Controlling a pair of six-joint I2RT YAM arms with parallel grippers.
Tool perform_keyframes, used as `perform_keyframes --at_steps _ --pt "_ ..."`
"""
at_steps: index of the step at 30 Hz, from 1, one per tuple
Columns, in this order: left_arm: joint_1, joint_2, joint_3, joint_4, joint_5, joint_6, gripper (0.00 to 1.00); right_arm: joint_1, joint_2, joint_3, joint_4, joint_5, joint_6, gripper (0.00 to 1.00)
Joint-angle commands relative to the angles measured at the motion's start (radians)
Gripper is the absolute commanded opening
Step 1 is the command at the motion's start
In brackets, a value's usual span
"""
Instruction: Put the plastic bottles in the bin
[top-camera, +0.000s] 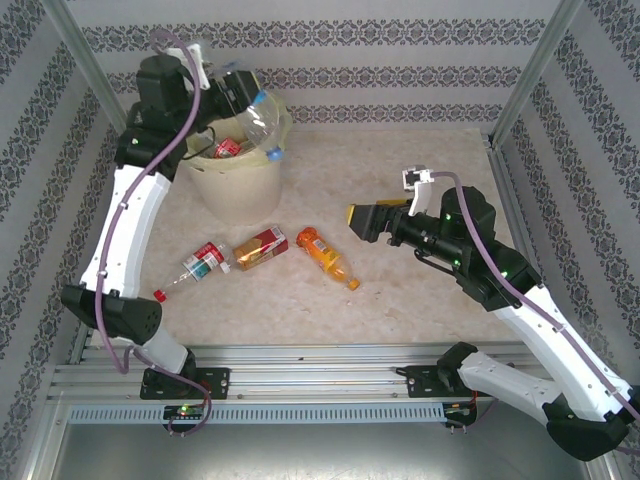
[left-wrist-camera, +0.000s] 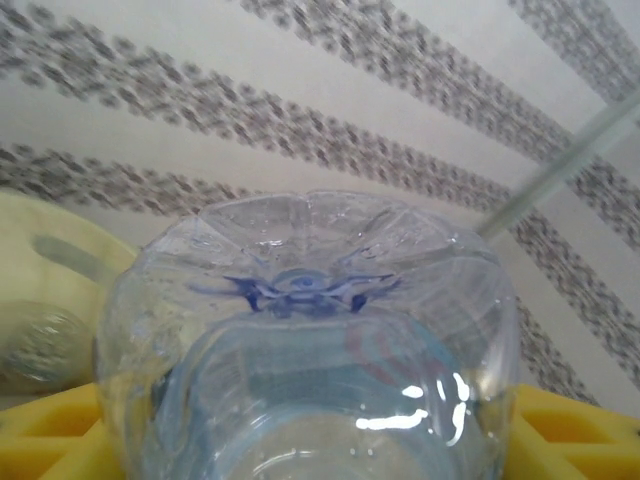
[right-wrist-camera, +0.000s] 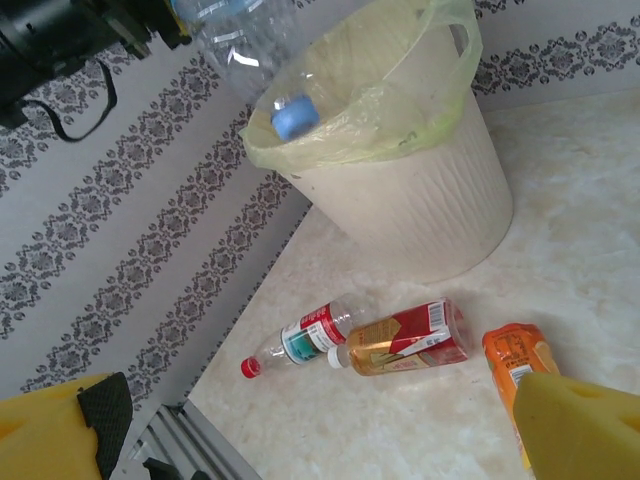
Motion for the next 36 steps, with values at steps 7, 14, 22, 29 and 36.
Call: perform_keyframes --at_steps 7,14,22,29,36 --pt "0.127 0.147 0.165 -0.021 -0.084 -0.036 0.67 -0.004 -0.032 0.005 -0.024 0.032 0.015 0.98" --pt "0.153 0.256 0.184 -0.008 -0.154 -0.129 0.67 -0.004 -0.044 -0.009 -0.030 0.040 0.023 0.98" --pt "0.151 0.388 0.262 -0.102 -0.211 -0.215 0.72 0.007 -0.042 -0.016 -0.060 0.057 0.019 0.98" --pt "0.150 0.420 0.280 -0.121 -0.161 -0.220 0.92 0.012 -0.012 -0.014 -0.129 0.080 0.006 0.98" --pt "0.153 0.373 0.319 -0.166 -0.134 -0.139 1.00 0.034 0.022 -0.052 -0.181 0.069 -0.040 0.96"
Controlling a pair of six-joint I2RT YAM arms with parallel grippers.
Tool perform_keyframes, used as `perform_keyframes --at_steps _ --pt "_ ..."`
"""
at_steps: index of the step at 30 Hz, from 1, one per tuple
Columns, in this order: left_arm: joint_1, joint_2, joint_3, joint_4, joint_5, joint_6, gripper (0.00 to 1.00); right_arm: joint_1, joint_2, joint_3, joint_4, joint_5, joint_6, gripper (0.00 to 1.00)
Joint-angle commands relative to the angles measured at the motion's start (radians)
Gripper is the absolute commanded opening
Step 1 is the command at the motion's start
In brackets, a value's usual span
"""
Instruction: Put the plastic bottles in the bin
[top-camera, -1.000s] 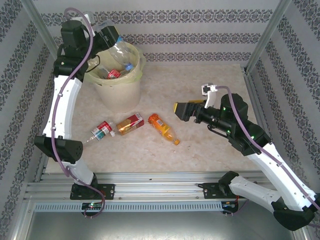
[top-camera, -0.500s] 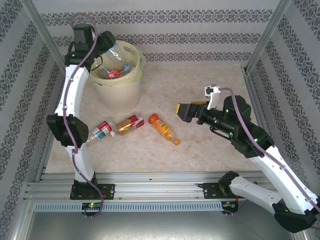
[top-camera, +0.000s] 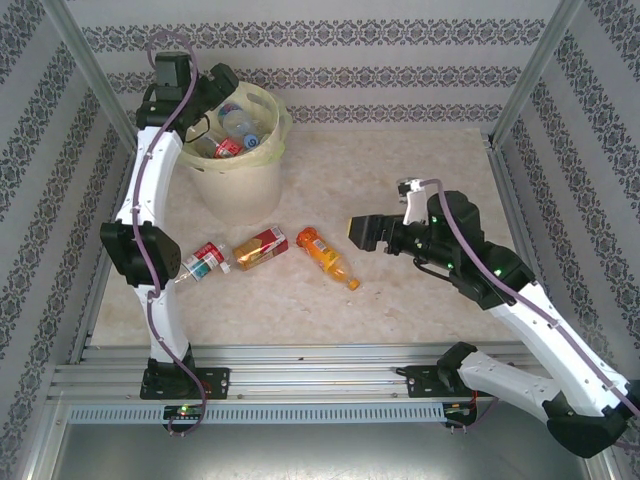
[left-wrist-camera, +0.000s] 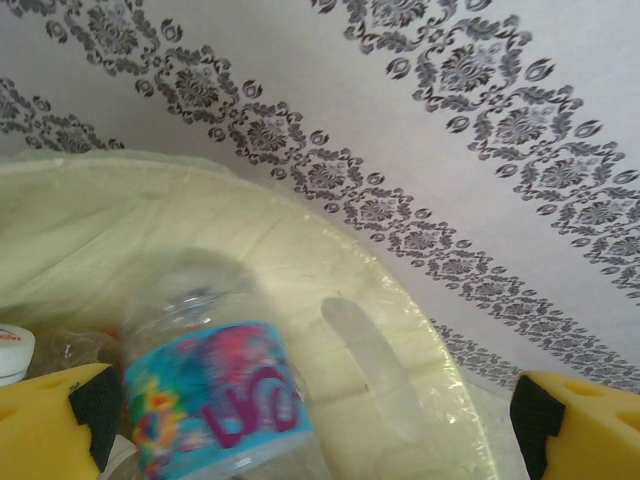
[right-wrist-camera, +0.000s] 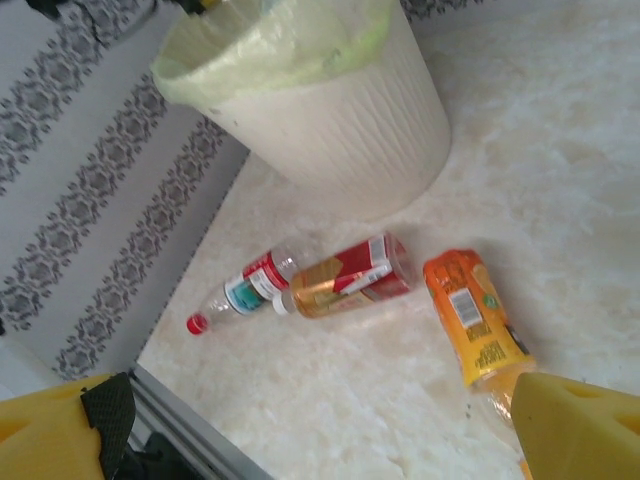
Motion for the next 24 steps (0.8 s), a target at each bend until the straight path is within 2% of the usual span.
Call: perform_keyframes --at_steps 1,5,8,13,17,20,24 --pt "0.009 -0.058 0.049 -0.053 0.043 0.075 1.00 0.015 0.008 -0.030 -0.038 -0.003 -0.044 0.96" --pt "0.009 -0.129 0.027 -0.091 0.111 0.160 1.00 0.022 0.037 -0.063 -0.055 -0.030 -0.097 0.93" --pt "0.009 -0.223 -0.075 -0.071 0.196 0.211 1.00 0.030 0.073 -0.079 -0.079 -0.032 -0.127 0.90" --pt "-0.002 -0.438 -0.372 0.047 0.394 0.186 1.00 0.046 0.160 -0.104 -0.108 -0.005 -0.167 0.87" --pt "-0.035 -0.611 -0.630 0.107 0.474 0.162 1.00 0.055 0.229 -0.138 -0.101 0.006 -0.184 0.83" --pt "-0.074 -0.734 -0.812 0.127 0.478 0.148 1.00 0.060 0.285 -0.156 -0.094 0.010 -0.200 0.80" --pt "-0.164 -0.850 -1.008 0.099 0.408 0.120 1.00 0.065 0.369 -0.171 -0.087 0.004 -0.218 0.77"
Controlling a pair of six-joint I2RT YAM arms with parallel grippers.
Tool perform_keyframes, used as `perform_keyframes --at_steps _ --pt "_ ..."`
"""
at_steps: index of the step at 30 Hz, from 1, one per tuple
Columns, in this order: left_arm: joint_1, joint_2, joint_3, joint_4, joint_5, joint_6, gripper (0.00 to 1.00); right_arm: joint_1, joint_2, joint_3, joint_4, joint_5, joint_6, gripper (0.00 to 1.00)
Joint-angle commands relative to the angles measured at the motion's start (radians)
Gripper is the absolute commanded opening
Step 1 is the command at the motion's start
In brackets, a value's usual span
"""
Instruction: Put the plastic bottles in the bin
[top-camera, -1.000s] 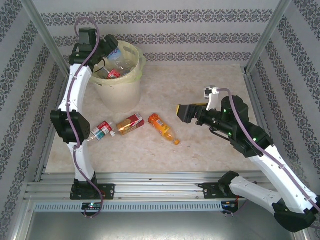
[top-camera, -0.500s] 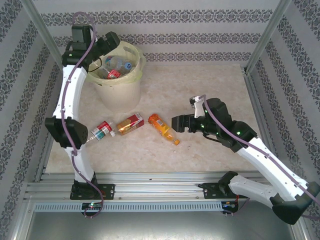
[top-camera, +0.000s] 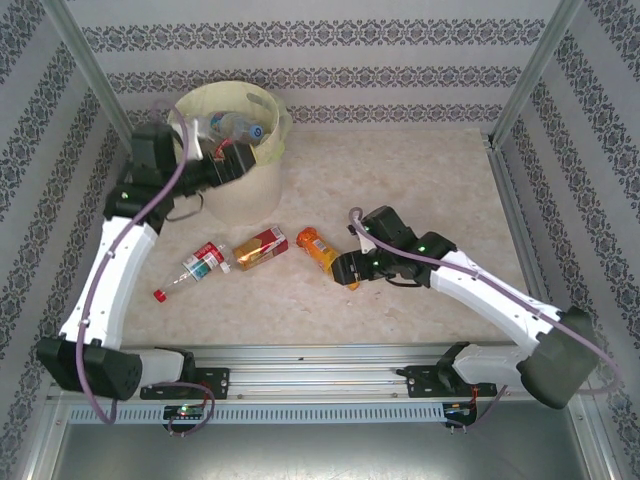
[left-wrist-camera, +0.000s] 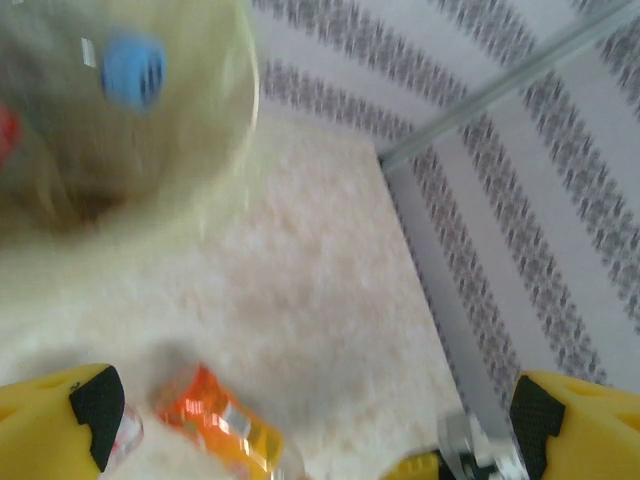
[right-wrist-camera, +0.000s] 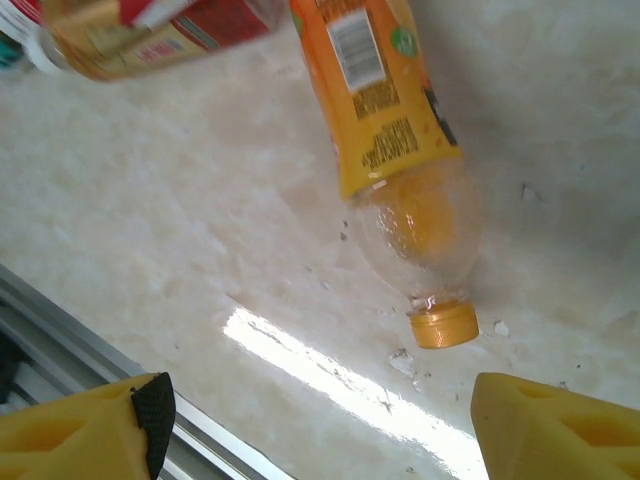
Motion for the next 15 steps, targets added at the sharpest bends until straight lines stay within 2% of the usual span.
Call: perform_keyframes --at_steps 1,5,10,12,15 --pt "-0.080 -0.068 -0.115 -0.020 -0.029 -0.021 1.00 0.012 0.063 -0.018 -0.001 0.006 -0.037 0.77" --pt "-0.175 -0.092 -0.209 -0.151 -0.128 -0.038 1.00 0.024 0.139 -0.026 0.025 0.015 -0.039 0.76" --pt "-0.216 -0.106 -0.285 -0.251 -0.237 -0.114 1.00 0.031 0.194 -0.035 0.050 0.067 -0.044 0.75" --pt "-0.216 -0.108 -0.315 -0.256 -0.219 -0.141 1.00 0.030 0.212 -0.039 0.056 0.092 -0.053 0.75" --pt "-0.216 -0.148 -0.421 -0.136 -0.147 -0.174 1.00 0.028 0.246 -0.036 0.059 0.118 -0.068 0.74"
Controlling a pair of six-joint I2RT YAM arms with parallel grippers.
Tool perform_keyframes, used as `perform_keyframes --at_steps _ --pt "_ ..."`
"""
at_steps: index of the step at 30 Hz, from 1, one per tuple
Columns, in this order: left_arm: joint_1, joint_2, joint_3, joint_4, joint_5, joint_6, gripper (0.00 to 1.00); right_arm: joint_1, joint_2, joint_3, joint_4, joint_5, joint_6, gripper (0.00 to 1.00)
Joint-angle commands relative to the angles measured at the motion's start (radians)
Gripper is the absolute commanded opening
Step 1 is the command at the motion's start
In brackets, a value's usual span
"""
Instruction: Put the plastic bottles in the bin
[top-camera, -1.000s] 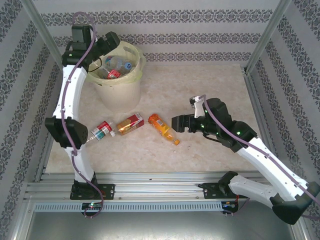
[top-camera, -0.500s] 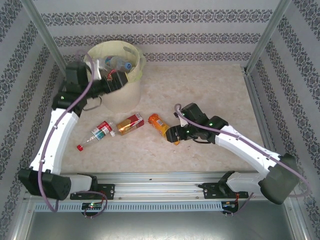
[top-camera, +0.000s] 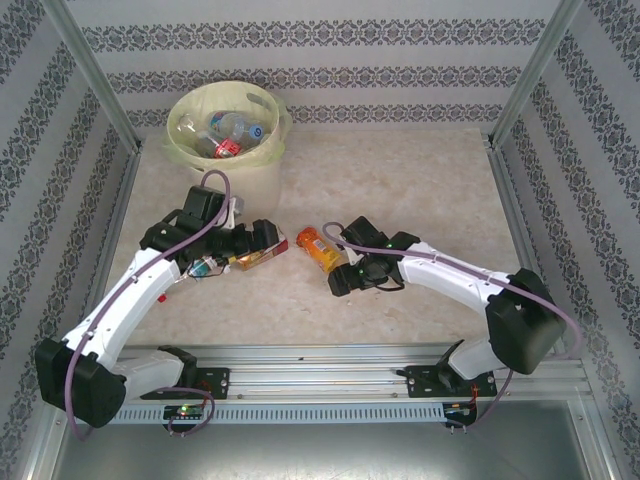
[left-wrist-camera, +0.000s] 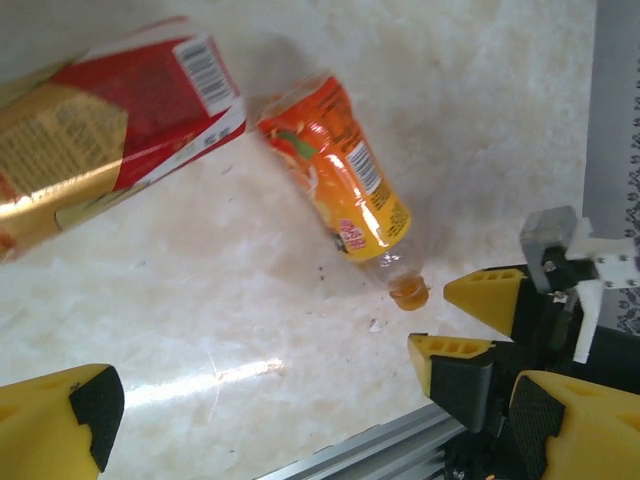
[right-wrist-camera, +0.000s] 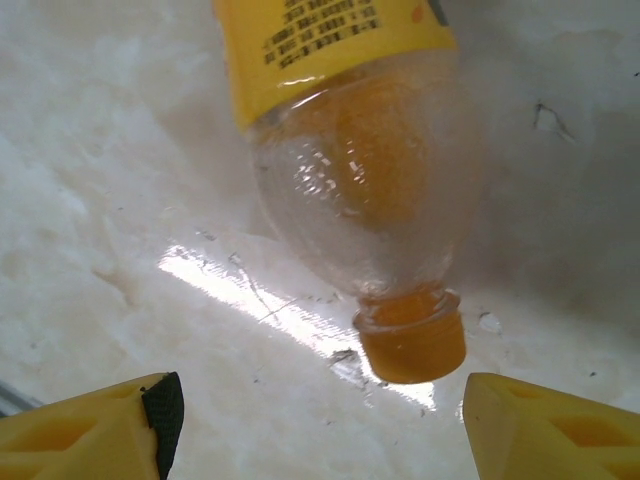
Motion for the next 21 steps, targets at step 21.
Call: perform_keyframes --at_steps 21 --pt "-0.012 -0.136 -0.337 0.560 0.178 -0.177 1.00 0.004 0.180 0.015 0.064 0.065 -0.099 0.39"
